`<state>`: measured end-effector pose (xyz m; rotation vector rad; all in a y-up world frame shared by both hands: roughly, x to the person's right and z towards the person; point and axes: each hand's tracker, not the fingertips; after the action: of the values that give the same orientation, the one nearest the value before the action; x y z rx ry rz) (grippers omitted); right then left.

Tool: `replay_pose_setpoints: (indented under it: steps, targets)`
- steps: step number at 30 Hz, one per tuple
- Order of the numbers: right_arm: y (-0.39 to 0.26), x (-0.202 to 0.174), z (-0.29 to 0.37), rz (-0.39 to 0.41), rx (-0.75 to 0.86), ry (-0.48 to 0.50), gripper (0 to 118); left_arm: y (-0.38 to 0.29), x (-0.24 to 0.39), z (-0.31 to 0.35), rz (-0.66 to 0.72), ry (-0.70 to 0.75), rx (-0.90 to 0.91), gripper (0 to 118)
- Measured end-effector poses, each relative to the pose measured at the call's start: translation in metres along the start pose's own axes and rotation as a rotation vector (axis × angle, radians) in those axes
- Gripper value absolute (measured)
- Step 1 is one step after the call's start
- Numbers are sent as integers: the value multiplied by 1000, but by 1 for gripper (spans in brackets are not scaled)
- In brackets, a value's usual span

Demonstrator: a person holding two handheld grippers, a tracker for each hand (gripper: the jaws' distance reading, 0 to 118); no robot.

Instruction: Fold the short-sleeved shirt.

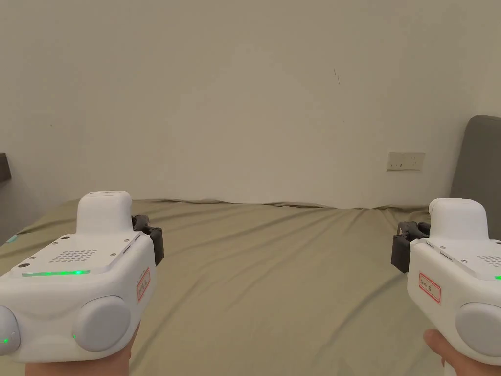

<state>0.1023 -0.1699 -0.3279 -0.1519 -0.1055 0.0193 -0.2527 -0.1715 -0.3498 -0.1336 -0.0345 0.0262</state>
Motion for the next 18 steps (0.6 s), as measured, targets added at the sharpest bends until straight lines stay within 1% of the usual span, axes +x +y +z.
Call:
replay_pose_setpoints:
  steps: [4, 5, 6, 7, 8, 9, 10, 11, 12, 13, 14, 15, 16, 18]
  targets:
    - [-1, -2, -2, 12, -3, 1, 3, 1, 2, -1, 5, -13, -6, 0]
    - [0, -2, -2, 14, -1, -1, 3, 1, 2, -1, 9, -15, -6, 13]
    - [0, -3, -2, 14, 1, -3, 4, 0, 2, -2, 14, -25, -7, 50]
    - [1, -2, -2, 14, -2, 2, 26, 1, 1, -2, 28, -56, -10, 118]
    - [1, -2, -4, 13, -9, 19, 65, 1, 0, -3, 41, -68, -13, 118]
    - [2, -1, -5, 10, -14, 38, 110, 0, 0, -7, 40, -62, -36, 118]
    - [2, 0, -7, 9, -26, 51, 118, -2, 2, -2, 48, -81, 46, 118]
    - [2, -1, -11, 3, -42, 43, 118, -17, -3, -15, 35, -22, 7, 118]
    - [1, -1, -15, -5, -90, 30, 118, -25, -4, -20, 29, -20, -2, 118]
    - [-3, 1, -10, -8, -21, 14, 118, -33, -3, -23, 21, -23, -4, 118]
    - [2, 1, -15, -13, -40, 55, 118, -40, -2, -26, 17, -21, -6, 118]
    - [1, 1, -16, -24, -46, 82, 118, -13, -4, -11, 15, -18, -10, 118]
    - [2, 1, -17, -46, -46, 97, 118, -3, -4, -4, 13, -17, -18, 118]
    - [2, 2, -2, -73, -39, 119, 118, -2, -2, 0, 10, -20, -22, 118]
